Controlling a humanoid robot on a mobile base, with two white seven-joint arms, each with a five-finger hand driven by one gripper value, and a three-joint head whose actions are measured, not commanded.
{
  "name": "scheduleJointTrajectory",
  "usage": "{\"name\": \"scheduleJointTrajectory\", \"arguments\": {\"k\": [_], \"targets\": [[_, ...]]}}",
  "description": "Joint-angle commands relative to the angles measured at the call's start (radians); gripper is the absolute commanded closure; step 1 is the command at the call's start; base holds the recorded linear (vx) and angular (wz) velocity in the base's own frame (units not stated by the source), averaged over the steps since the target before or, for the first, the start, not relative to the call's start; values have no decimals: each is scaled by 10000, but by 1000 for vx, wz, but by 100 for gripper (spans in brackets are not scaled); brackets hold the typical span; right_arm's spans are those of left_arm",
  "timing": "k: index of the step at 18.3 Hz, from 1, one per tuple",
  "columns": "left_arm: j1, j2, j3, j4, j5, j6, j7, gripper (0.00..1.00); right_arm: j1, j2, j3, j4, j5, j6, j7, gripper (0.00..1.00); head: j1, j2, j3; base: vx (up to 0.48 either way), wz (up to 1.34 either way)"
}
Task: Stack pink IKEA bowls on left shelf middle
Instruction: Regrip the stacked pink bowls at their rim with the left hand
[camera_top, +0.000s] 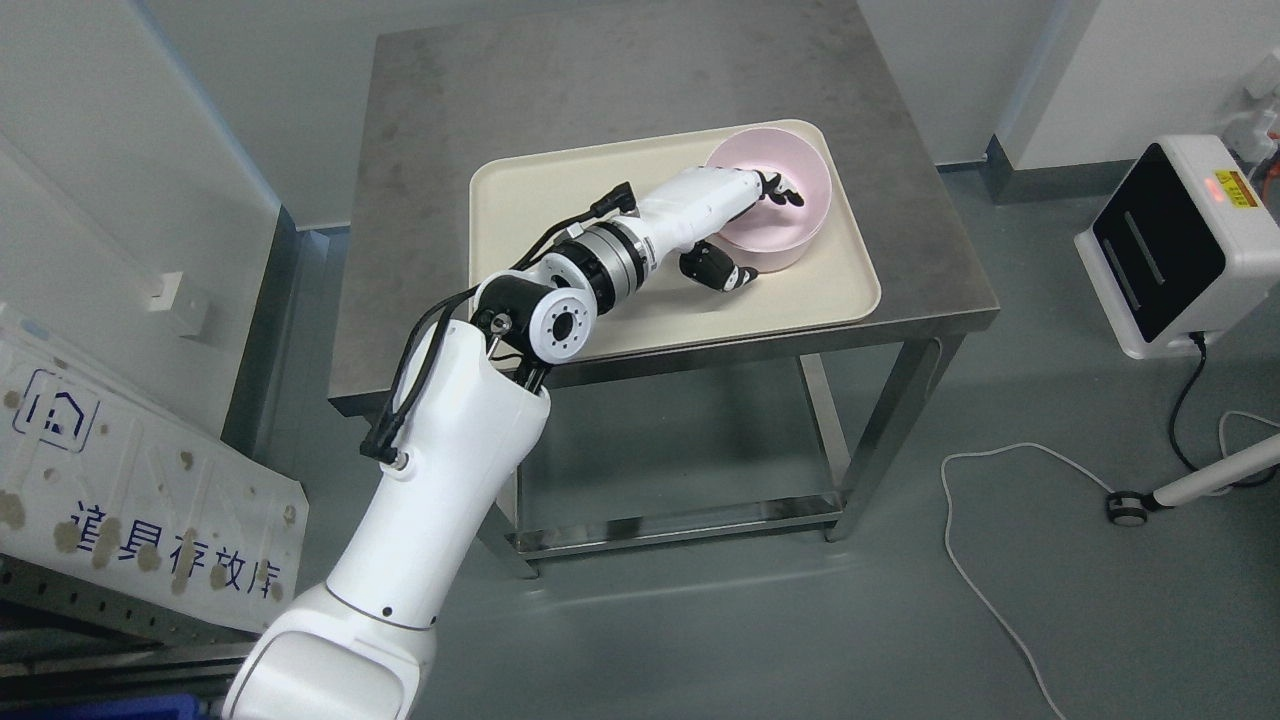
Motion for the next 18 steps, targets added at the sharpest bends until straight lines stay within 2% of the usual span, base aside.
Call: {"name": "scheduleJointTrajectory", "arguments": {"k": [1, 5, 6, 9, 14, 18], "targets": [[-30, 174, -222, 0, -223, -116, -12, 52, 0, -175, -107, 2, 77, 3, 5, 0, 0, 0, 0, 0, 0], [0, 174, -192, 15, -223, -452, -12, 75, 0, -175, -107, 2, 77, 3, 5, 0, 0, 0, 0, 0, 0], [16, 174, -85, 60, -223, -742, -12, 85, 0, -175, -107, 2, 77, 3, 5, 0, 0, 0, 0, 0, 0], [16, 174, 358, 76, -223, -1066, -89, 96, 0, -175, -107, -13, 77, 3, 5, 0, 0, 0, 0, 0, 0], [-30, 174, 1846, -62, 68, -1526, -212, 100, 0, -175, -107, 2, 77, 3, 5, 0, 0, 0, 0, 0, 0], [0, 174, 3287, -276, 1064, -2645, -318, 100, 0, -175, -107, 2, 77, 3, 5, 0, 0, 0, 0, 3, 4]]}}
